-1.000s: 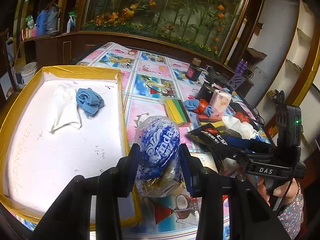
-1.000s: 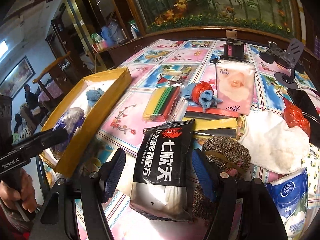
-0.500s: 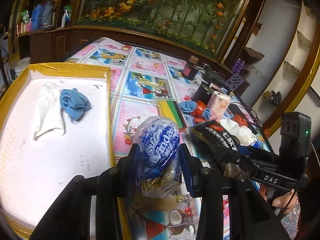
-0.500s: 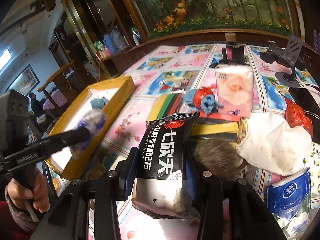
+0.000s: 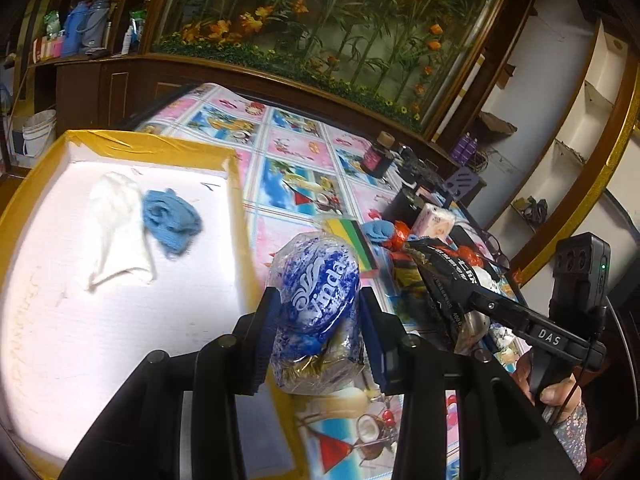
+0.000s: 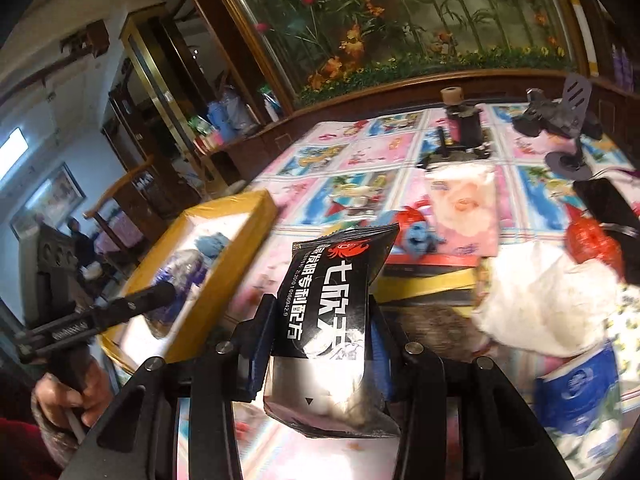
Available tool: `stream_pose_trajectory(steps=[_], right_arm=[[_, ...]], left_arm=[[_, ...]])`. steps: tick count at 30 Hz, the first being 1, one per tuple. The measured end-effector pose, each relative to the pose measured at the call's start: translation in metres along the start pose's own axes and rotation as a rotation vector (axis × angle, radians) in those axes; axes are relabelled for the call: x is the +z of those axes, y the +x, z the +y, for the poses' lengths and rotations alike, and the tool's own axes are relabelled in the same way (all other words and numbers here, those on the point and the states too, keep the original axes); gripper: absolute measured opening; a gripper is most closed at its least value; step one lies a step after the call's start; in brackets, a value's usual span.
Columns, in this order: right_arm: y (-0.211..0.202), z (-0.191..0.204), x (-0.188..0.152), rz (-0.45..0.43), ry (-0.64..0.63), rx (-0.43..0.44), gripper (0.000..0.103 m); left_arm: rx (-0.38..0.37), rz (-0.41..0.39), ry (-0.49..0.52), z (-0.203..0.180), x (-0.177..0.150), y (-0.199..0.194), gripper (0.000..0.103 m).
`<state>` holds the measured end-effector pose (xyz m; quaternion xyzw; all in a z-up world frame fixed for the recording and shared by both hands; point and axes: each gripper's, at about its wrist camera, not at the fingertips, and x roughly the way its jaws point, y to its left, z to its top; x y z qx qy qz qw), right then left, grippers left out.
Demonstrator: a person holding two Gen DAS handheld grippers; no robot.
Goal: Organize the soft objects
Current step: 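Carry both bags into the white box and open both tools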
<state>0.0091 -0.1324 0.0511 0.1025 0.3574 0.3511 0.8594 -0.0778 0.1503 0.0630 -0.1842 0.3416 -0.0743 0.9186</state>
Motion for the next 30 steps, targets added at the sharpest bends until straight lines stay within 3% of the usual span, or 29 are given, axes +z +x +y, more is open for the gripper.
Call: stream_pose_trajectory(steps=[7, 14, 23, 30], right_arm=[[0.032, 0.074, 0.005, 0.028, 0.005, 0.174, 0.046], [0.070, 0.145, 0.003, 0.100, -0.068, 0.237, 0.046], [0.134, 0.175, -0.011, 0.206, -0.081, 0.193, 0.046], [0.153, 0.178, -0.013, 0.232, -0.111, 0.162, 0.046]], left_arm=[[0.100, -0.075, -0.086, 0.055, 0.012, -0.042, 0.039], [0.189, -0.095, -0.178, 0.111, 0.008, -0.064, 0.039], [0.250, -0.058, -0.189, 0.140, 0.010, -0.063, 0.039], [0.263, -0.005, -0.188, 0.144, 0.010, -0.046, 0.039]])
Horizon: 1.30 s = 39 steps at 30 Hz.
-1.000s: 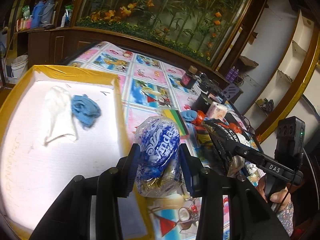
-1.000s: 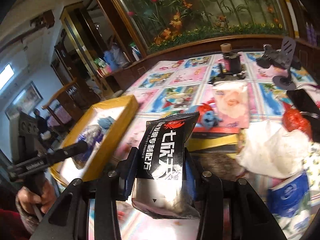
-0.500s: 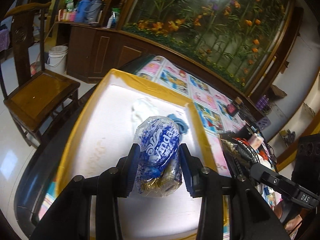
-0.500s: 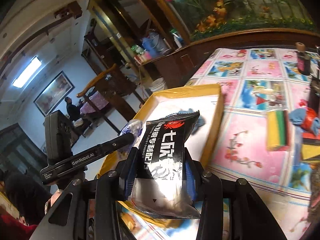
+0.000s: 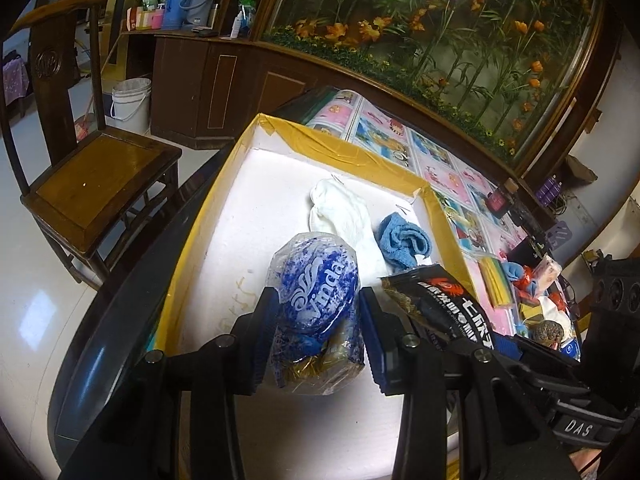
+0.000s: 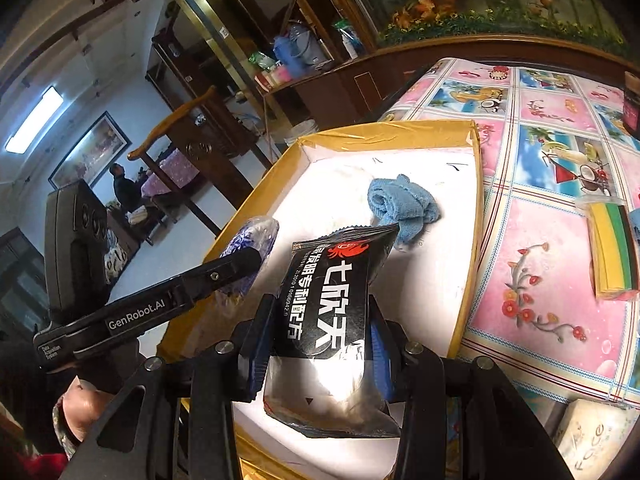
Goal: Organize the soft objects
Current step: 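Carry both bags into the white box and open both tools, then grasp the white tissue packet with the left tool while the right grasps the brown knitted plush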
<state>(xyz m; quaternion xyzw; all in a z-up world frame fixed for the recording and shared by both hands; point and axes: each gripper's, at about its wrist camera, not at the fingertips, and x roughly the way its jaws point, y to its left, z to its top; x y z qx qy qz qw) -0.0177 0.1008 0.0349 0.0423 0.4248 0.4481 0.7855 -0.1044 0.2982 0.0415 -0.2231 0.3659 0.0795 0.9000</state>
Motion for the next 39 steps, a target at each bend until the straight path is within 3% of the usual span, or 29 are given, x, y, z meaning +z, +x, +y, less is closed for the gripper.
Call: stream_pose_trajectory(steps=[8, 13, 15, 16, 20, 27, 39], right_arm=[[0.009, -0.003, -0.003, 0.013, -0.018, -0.022, 0.048], [0.007, -0.007, -0.002, -0.001, -0.009, -0.023, 0.050], [0.006, -0.006, -0.003, -0.004, -0.009, -0.016, 0.057], [0.004, -0.006, -0.003, -0.007, -0.010, -0.018, 0.063], [-0.005, -0.004, -0.003, -0.044, -0.021, -0.028, 0.066], [-0.038, -0.018, 0.000, -0.131, 0.004, -0.023, 0.066], [-0.132, -0.098, -0.020, -0.300, 0.173, -0.099, 0.066]], left_arm=[[0.026, 0.015, 0.010, -0.005, -0.003, 0.009, 0.039], [0.036, 0.007, 0.001, -0.003, -0.003, 0.008, 0.046], [0.034, 0.009, 0.001, -0.004, -0.003, 0.009, 0.057], [0.032, 0.007, 0.002, -0.004, -0.004, 0.008, 0.058], [0.040, -0.006, 0.014, -0.008, -0.006, 0.005, 0.060], [-0.025, -0.036, 0.024, -0.025, -0.007, -0.006, 0.061], [-0.213, 0.000, 0.232, -0.129, -0.035, -0.004, 0.066]])
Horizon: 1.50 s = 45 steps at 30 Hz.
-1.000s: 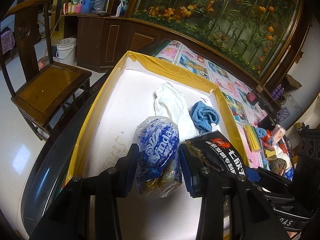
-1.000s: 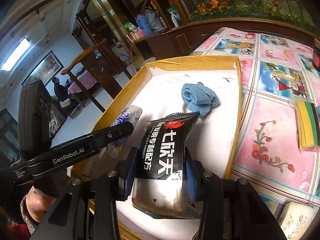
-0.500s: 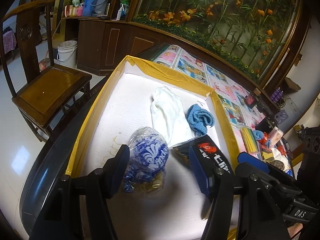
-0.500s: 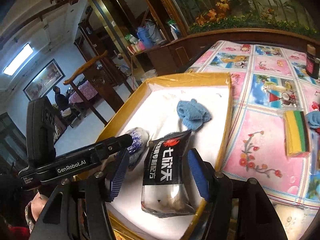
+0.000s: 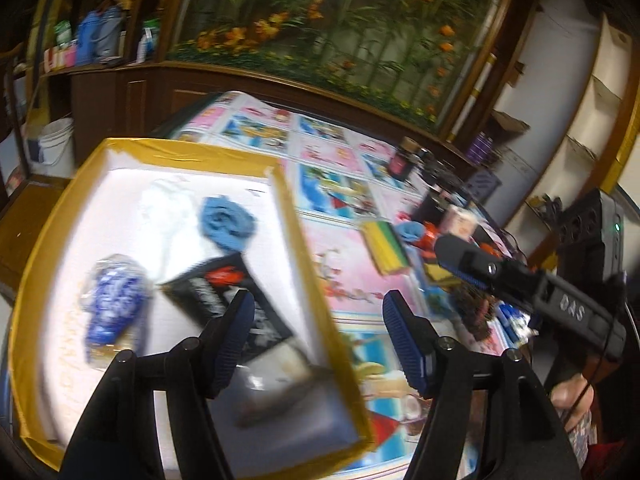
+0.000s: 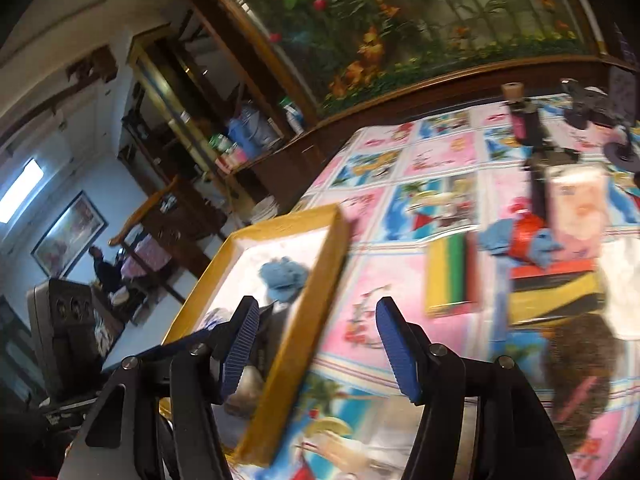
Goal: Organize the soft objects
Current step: 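Grasp the white tissue packet with the left tool while the right grasps the brown knitted plush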
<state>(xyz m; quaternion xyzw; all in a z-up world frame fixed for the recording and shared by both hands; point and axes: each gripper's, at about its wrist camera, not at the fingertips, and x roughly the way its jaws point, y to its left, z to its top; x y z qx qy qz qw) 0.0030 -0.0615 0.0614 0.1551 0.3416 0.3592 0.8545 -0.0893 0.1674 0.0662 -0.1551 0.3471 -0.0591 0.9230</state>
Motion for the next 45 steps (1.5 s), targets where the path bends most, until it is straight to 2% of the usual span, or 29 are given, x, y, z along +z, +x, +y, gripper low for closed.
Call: stream_pose_trajectory(steps=[4, 11, 13, 15, 19, 26, 28, 32, 38, 42, 43, 44, 45], right_arm=[[-0.036, -0.035, 0.003, -0.058, 0.048, -0.049, 0.066], [-0.085, -0.081, 0.004, -0.129, 0.128, -0.110, 0.067], [-0.092, -0.087, 0.003, -0.135, 0.140, -0.116, 0.067], [-0.094, -0.087, 0.003, -0.139, 0.141, -0.117, 0.067], [-0.098, -0.088, 0.001, -0.135, 0.146, -0.123, 0.067], [-0.090, -0.092, 0.000, -0.101, 0.173, -0.144, 0.067], [-0.087, -0.094, -0.001, -0.084, 0.177, -0.159, 0.067], [-0.079, -0.101, -0.003, -0.036, 0.194, -0.200, 0.067], [-0.060, -0.109, -0.008, 0.065, 0.198, -0.301, 0.067], [-0.047, -0.111, -0.013, 0.128, 0.177, -0.357, 0.067], [-0.044, -0.110, -0.014, 0.137, 0.162, -0.370, 0.063], [-0.042, -0.108, -0.015, 0.145, 0.145, -0.381, 0.055], [-0.041, -0.106, -0.015, 0.148, 0.132, -0.375, 0.052]], left_arm=[[-0.047, 0.046, 0.062, -0.032, -0.008, 0.015, 0.068], [-0.107, 0.151, 0.195, -0.089, -0.027, 0.045, 0.085], [-0.087, 0.177, 0.244, -0.104, -0.034, 0.055, 0.086], [-0.030, 0.209, 0.284, -0.113, -0.041, 0.067, 0.087], [0.026, 0.260, 0.332, -0.119, -0.051, 0.087, 0.087], [0.044, 0.293, 0.331, -0.120, -0.047, 0.108, 0.087], [0.026, 0.281, 0.321, -0.123, -0.044, 0.109, 0.074], [-0.005, 0.268, 0.277, -0.117, -0.039, 0.109, 0.074], [-0.019, 0.189, 0.218, -0.107, -0.028, 0.099, 0.073], [-0.048, 0.193, 0.194, -0.106, -0.025, 0.101, 0.073], [-0.057, 0.193, 0.187, -0.105, -0.024, 0.102, 0.073], [-0.065, 0.192, 0.181, -0.104, -0.024, 0.102, 0.073], [-0.073, 0.193, 0.175, -0.103, -0.024, 0.102, 0.073]])
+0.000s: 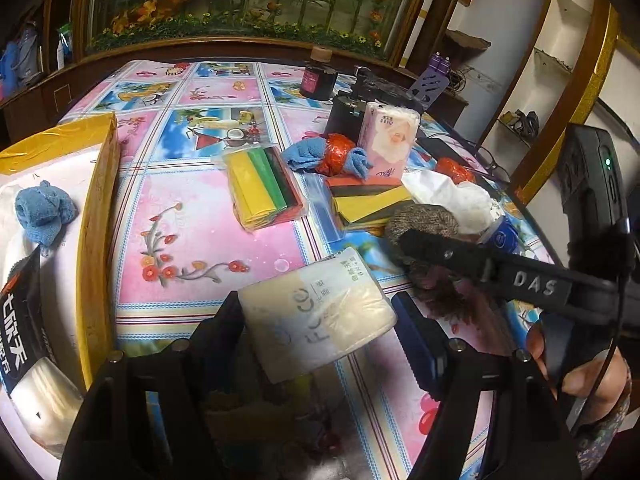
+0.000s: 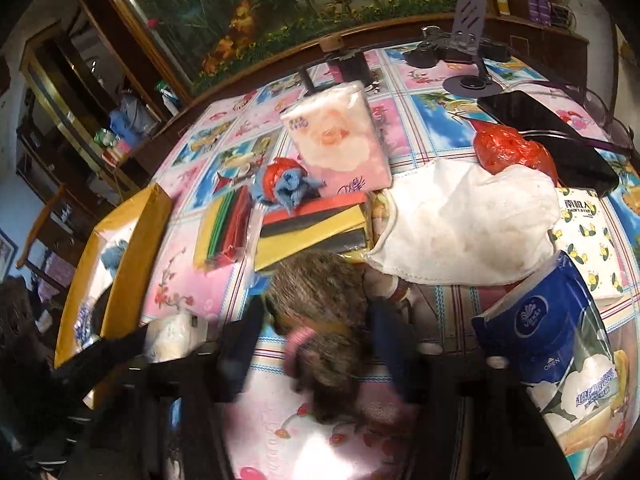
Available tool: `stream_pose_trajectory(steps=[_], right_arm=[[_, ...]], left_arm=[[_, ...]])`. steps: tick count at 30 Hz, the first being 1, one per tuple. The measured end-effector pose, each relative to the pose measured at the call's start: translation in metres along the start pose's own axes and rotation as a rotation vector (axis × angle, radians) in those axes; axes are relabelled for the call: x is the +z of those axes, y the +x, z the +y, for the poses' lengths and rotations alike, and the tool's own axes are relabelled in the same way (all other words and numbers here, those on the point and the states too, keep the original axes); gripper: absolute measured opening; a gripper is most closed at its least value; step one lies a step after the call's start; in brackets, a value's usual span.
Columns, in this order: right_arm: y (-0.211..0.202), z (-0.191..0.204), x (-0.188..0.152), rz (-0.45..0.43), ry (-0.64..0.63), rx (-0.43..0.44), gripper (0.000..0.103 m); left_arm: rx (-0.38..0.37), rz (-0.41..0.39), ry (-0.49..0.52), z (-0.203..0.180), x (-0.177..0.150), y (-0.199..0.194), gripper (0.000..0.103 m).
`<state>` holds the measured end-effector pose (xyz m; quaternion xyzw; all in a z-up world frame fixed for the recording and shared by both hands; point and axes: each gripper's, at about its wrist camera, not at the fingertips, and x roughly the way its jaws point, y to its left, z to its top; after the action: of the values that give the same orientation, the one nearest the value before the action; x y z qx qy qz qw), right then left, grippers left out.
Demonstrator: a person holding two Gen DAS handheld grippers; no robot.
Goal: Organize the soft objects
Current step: 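Grasp the white tissue packet with the left tool while the right grasps the brown knitted plush, then carry the packet and plush into the white box and open both tools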
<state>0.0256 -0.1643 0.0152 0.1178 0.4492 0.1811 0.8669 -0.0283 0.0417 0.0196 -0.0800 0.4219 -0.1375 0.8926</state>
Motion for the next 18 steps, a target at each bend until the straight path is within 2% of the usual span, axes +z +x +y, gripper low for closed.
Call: stream_pose_trajectory(steps=[2, 7, 18], right_arm=[[-0.005, 0.004, -0.001, -0.026, -0.020, 0.014, 0.051], [-0.024, 0.015, 0.000, -0.131, -0.058, 0.061, 0.051], [-0.017, 0.012, 0.002, -0.104, -0.025, 0.062, 0.051]], left_arm=[[-0.030, -0.010, -0.020, 0.004, 0.001, -0.001, 0.073], [-0.050, -0.056, -0.046, 0.009, 0.002, -0.006, 0.073], [-0.067, -0.117, -0.070, 0.012, 0.003, -0.014, 0.073]])
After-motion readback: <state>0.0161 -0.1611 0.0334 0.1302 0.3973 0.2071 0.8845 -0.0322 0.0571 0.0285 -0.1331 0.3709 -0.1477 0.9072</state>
